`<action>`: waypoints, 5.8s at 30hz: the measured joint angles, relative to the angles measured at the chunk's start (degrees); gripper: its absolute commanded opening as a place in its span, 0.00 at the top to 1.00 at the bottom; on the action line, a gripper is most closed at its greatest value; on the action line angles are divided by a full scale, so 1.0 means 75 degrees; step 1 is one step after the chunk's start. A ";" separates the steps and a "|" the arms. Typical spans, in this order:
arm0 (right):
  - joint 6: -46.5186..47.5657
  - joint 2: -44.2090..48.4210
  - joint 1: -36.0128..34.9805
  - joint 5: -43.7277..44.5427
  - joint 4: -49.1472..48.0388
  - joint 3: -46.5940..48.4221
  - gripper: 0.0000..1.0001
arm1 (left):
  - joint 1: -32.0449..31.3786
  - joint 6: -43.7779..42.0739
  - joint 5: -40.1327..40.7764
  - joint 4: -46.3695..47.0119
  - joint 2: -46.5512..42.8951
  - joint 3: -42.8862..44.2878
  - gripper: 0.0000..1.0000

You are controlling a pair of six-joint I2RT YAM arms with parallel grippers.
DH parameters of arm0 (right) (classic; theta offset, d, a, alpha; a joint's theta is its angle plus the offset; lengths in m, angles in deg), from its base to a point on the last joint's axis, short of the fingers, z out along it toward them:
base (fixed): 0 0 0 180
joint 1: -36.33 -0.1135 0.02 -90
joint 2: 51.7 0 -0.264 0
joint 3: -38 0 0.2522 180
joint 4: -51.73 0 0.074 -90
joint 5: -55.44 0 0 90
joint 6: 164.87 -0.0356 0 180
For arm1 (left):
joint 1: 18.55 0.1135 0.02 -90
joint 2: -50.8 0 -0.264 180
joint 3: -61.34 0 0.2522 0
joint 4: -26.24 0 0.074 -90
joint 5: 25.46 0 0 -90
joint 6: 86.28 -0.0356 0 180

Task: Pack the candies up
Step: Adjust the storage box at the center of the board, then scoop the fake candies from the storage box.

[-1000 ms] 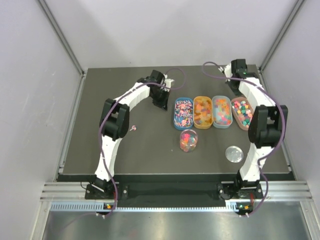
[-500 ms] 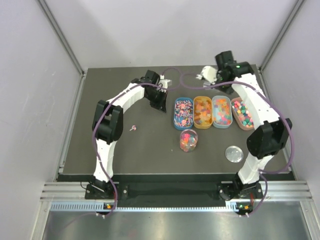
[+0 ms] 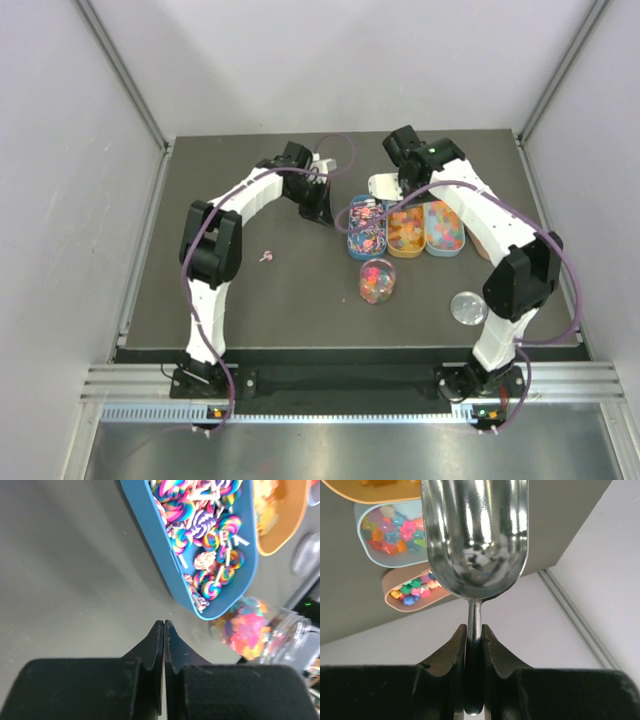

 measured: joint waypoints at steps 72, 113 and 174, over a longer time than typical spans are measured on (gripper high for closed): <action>0.4645 -0.1154 -0.0452 0.2375 -0.4514 -0.1023 1.00 | -0.0353 0.3281 -0.2477 0.1923 -0.0038 -0.2952 1.00; 0.4928 -0.0991 -0.1081 0.2194 -0.4680 -0.2060 1.00 | -0.0495 0.3727 -0.2620 0.2419 0.0504 -0.2608 1.00; -0.0615 -0.2996 -0.0962 0.0731 0.0991 0.1714 1.00 | -0.0137 0.3730 -0.2611 0.2305 0.0903 -0.1682 1.00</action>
